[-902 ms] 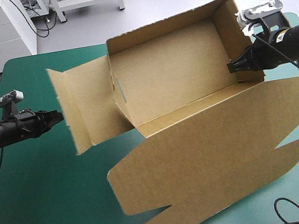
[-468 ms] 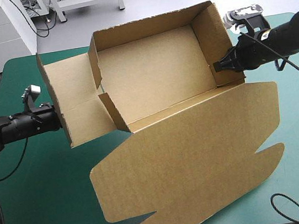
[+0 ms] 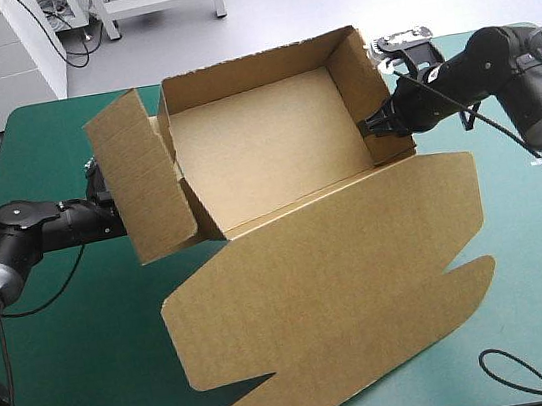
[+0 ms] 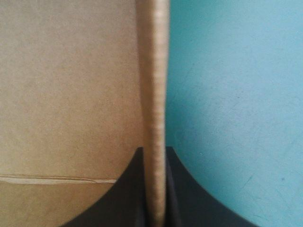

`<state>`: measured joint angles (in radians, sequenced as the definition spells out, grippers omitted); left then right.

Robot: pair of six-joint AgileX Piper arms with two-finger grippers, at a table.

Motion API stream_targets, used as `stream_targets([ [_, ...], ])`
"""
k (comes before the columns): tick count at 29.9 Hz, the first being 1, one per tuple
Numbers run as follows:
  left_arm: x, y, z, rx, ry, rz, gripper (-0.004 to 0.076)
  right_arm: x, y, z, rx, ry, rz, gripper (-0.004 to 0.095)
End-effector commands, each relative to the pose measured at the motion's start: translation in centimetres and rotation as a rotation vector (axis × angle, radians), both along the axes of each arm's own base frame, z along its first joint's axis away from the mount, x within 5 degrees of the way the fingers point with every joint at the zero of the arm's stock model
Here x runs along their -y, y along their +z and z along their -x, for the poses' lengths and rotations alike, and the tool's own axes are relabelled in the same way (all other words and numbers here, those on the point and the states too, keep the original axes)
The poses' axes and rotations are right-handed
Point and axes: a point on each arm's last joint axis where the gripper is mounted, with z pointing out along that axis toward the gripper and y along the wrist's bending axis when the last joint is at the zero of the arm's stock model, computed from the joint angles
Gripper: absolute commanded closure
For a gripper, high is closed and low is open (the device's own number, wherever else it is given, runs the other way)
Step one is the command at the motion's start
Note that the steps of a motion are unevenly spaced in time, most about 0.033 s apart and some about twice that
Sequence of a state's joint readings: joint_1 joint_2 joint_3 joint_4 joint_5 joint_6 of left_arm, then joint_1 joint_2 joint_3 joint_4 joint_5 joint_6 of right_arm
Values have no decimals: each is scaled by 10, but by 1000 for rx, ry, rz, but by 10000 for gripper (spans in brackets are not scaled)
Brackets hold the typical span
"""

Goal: Fold the box

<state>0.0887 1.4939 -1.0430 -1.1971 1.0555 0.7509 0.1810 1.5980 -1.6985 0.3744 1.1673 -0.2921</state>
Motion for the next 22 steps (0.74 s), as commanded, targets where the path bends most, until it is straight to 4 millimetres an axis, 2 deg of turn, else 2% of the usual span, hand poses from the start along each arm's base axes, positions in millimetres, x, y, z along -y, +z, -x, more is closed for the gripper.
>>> stream_targets([
  [1, 2, 27, 5, 88, 31, 24, 731, 2, 21, 7, 93, -42, -18, 925],
  [5, 0, 31, 9, 100, 66, -31, 732, 3, 21, 6, 97, -51, -15, 925],
  [13, 15, 44, 18, 185, 124, -146, 732, -6, 18, 8, 109, -69, 76, 923],
  [22, 18, 68, 38, 243, 150, -107, 731, -15, 18, 10, 130, -88, 123, 923],
])
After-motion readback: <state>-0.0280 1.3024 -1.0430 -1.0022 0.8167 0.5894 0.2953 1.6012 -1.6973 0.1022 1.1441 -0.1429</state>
